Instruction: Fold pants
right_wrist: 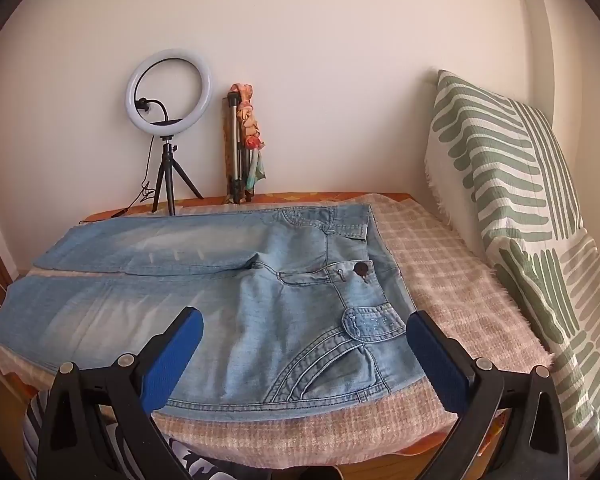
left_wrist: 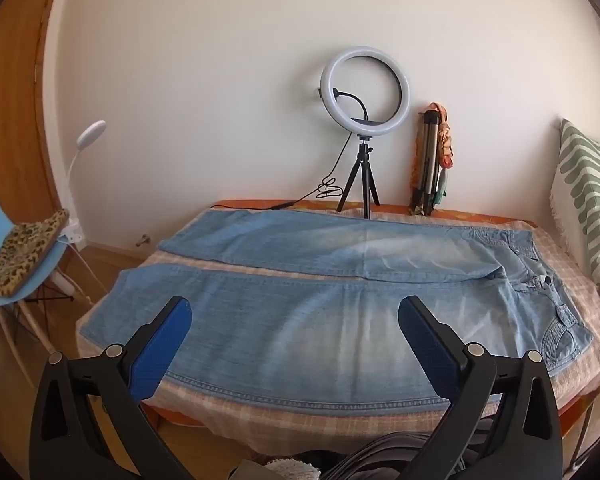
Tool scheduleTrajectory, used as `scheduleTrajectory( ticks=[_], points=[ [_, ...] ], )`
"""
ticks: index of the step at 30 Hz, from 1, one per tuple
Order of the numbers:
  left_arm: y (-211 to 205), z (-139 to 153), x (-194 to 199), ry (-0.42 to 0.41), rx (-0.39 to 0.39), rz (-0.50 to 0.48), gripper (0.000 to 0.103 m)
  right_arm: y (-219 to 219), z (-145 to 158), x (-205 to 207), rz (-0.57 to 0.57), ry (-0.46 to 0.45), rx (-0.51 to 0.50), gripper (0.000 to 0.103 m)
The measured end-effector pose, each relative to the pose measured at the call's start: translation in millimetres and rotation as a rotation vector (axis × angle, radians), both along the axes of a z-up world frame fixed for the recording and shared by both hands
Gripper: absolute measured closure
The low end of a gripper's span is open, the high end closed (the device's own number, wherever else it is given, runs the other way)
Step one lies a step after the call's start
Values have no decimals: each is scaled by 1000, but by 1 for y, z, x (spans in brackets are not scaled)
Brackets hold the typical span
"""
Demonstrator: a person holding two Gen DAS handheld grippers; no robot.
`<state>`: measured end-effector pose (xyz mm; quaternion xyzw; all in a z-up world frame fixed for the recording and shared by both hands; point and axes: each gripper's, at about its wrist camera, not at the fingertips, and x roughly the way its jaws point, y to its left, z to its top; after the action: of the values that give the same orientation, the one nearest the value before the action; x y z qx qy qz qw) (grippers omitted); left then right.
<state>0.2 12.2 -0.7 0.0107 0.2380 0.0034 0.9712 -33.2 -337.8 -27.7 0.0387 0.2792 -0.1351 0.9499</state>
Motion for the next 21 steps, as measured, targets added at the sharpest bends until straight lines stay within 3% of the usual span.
scheduleTrajectory(
  ticks=[21],
  points=[
    [1, 2, -3, -8, -6, 3, 0, 8, 4, -3, 7, -18, -17, 0]
  ],
)
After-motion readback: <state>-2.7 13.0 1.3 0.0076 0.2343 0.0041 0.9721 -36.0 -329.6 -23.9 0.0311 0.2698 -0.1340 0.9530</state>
